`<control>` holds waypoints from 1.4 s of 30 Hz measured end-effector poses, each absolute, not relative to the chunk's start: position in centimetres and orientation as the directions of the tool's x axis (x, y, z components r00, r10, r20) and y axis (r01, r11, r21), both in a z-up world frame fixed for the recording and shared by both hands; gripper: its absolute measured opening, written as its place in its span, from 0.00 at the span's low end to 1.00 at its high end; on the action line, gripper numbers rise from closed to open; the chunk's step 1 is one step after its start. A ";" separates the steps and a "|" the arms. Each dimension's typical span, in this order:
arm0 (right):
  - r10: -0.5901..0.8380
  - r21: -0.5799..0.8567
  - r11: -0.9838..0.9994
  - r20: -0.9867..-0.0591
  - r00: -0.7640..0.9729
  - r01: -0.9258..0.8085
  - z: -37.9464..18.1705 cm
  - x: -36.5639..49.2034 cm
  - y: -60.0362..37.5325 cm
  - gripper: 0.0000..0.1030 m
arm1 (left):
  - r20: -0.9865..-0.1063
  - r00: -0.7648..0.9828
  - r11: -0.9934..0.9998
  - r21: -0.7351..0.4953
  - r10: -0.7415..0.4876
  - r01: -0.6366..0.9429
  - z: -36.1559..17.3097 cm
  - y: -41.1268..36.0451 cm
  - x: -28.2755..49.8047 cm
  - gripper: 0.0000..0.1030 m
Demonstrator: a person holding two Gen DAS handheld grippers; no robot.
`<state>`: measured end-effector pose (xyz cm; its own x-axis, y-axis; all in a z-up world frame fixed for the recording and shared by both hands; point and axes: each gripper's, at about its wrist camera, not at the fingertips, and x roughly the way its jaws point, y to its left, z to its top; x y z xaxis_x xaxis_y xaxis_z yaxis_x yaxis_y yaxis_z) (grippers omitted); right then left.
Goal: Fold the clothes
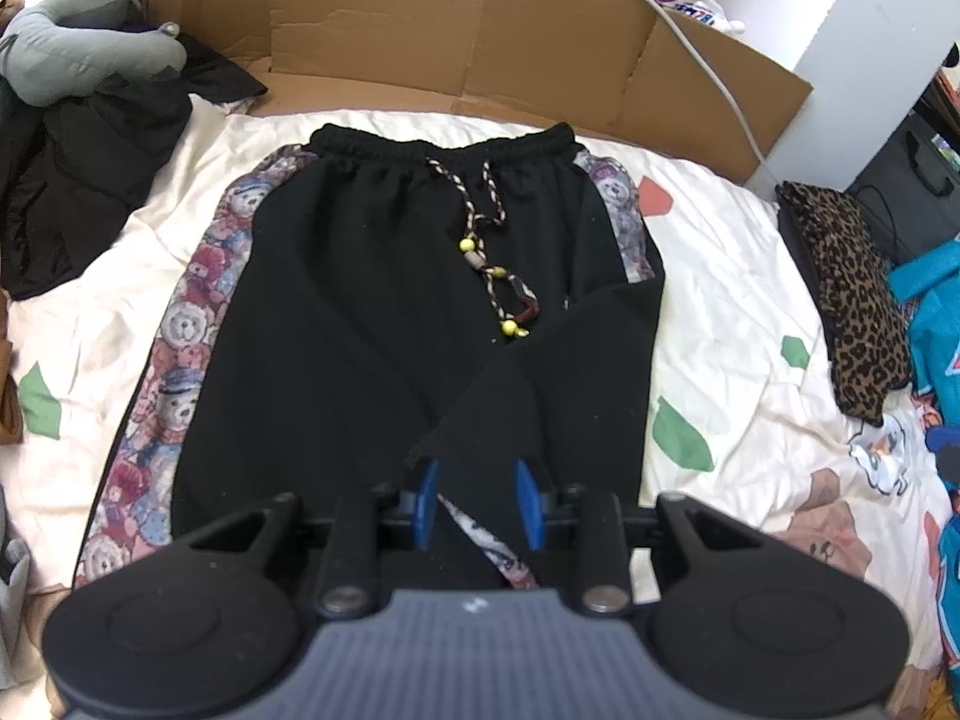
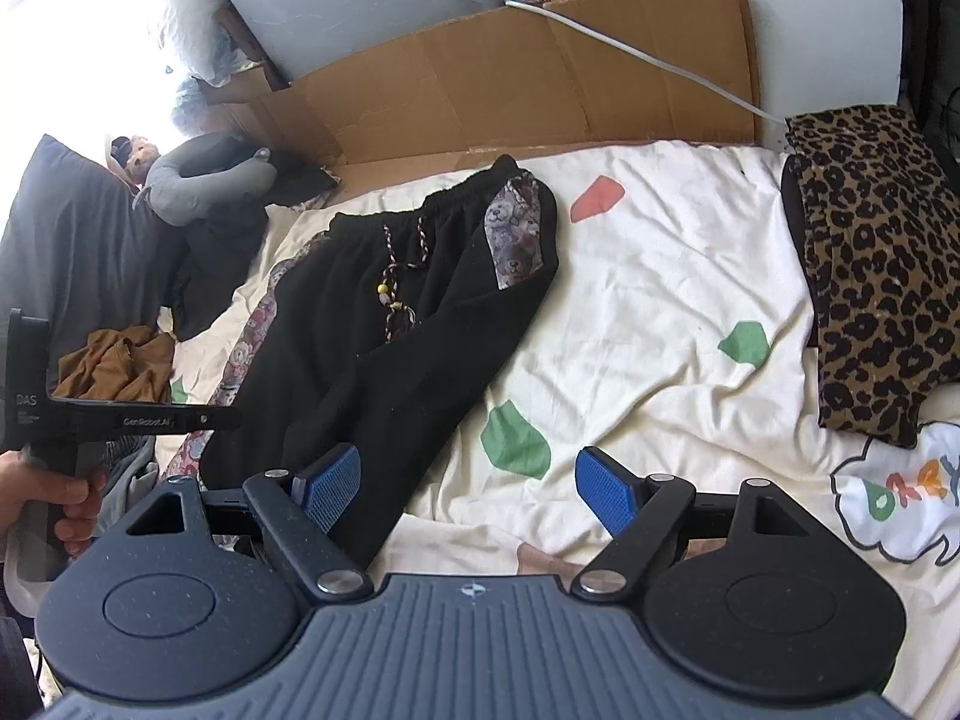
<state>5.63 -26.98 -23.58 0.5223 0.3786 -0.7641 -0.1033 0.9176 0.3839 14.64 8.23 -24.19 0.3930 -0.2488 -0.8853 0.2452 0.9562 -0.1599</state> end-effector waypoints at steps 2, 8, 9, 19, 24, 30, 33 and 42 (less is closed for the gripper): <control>0.382 0.388 0.916 -0.765 0.518 -0.102 -24.0 5.5 -27.1 0.81 | -0.884 0.393 0.957 -0.167 -0.252 0.239 -24.7 8.2 14.7 0.29; 0.390 0.405 0.911 -0.780 0.490 -0.080 -25.8 5.1 -27.2 0.81 | -0.888 0.374 0.953 -0.187 -0.267 0.237 -27.0 8.1 14.9 0.29; 0.390 0.405 0.911 -0.783 0.484 -0.078 -26.1 5.0 -27.2 0.81 | -0.889 0.371 0.953 -0.189 -0.267 0.236 -27.5 8.1 14.9 0.29; 0.394 0.414 0.908 -0.803 0.448 -0.057 -28.3 5.3 -26.5 0.81 | -0.869 0.423 0.959 -0.172 -0.256 0.225 -31.5 8.6 17.0 0.28; 0.404 0.418 0.906 -0.809 0.427 -0.065 -29.3 6.0 -25.6 0.81 | -0.886 0.399 0.961 -0.149 -0.235 0.234 -33.8 9.0 17.5 0.29; 0.408 0.403 0.910 -0.824 0.393 -0.100 -30.0 6.4 -24.3 0.81 | -0.881 0.387 0.946 -0.174 -0.273 0.272 -35.4 9.1 17.1 0.18; 0.409 0.399 0.910 -0.827 0.387 -0.109 -30.0 6.3 -24.1 0.81 | -0.872 0.388 0.943 -0.203 -0.297 0.265 -35.4 9.3 17.2 0.11; 0.416 0.429 0.901 -0.813 0.407 -0.065 -30.1 6.3 -25.2 0.81 | -0.781 0.416 0.873 -0.330 -0.466 0.358 -30.8 7.9 15.1 0.05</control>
<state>6.26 -25.19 -30.06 0.4074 0.4163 -0.8128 -0.0651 0.9010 0.4289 15.06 7.87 -30.75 0.4160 -0.4656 -0.7811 0.3583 0.8734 -0.3298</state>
